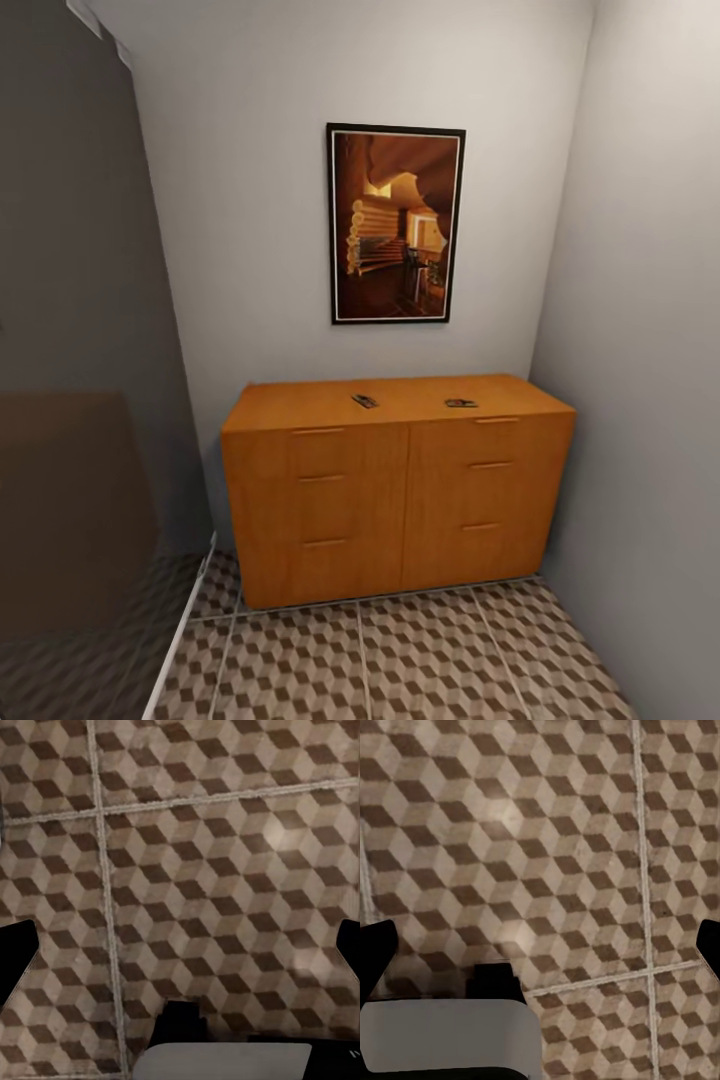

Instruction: Take the four mousetraps from the cabinet in the bathroom and place them on the bathroom floor. Make sure all four end up on the same floor surface, and ensure that at least two of them are either under or directly next to the same bathroom sink.

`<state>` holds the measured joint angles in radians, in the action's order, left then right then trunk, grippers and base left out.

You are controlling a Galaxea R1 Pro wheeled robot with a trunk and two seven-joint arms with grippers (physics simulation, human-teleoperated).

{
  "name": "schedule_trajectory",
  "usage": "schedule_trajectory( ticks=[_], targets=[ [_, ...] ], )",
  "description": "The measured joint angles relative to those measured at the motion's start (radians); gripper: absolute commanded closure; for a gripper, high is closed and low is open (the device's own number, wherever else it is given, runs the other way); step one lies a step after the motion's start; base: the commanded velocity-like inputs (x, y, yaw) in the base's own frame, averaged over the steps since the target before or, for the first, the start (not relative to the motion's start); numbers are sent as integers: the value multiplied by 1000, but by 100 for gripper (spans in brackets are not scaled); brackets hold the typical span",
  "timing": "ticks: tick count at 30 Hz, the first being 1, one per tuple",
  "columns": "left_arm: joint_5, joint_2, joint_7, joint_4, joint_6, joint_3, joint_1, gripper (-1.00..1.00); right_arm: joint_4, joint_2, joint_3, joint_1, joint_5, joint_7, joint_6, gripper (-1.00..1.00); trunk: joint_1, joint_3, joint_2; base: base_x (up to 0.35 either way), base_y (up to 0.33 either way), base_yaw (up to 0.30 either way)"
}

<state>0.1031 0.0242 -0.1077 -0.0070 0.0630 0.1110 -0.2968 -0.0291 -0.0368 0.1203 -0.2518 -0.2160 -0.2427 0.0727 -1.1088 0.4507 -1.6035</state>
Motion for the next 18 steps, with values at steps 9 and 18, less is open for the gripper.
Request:
schedule_trajectory(
  ticks=[9,18],
  targets=[
    [0,0,0,0,2,0,0,-100,0,0,0,0,0,0,0,-100,0,0,0,319,0,0],
    [-1,0,0,0,5,0,0,-100,0,0,0,0,0,0,0,-100,0,0,0,319,0,0]
  ],
)
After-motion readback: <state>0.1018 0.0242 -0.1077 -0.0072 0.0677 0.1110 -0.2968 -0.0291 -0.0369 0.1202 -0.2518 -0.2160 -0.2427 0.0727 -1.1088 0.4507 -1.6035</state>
